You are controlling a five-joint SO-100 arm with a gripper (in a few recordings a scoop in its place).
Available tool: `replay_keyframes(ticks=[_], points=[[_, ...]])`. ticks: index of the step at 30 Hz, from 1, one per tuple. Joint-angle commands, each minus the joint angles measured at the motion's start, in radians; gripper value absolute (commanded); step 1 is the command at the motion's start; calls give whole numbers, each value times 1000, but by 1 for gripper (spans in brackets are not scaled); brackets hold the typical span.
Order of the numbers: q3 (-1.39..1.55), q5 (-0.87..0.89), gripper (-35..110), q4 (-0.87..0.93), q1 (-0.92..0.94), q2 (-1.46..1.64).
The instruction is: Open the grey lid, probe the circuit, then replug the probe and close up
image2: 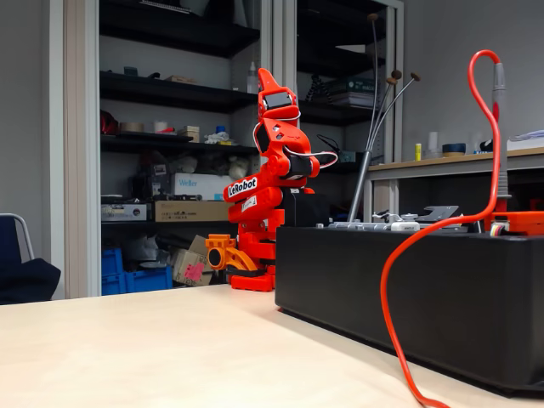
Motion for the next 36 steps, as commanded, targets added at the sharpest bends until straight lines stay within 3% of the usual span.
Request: replay_keyframes(ticks=[1,36], points=[[5,15,0,-17,-23,3],[5,-3,0,-17,-29,3]])
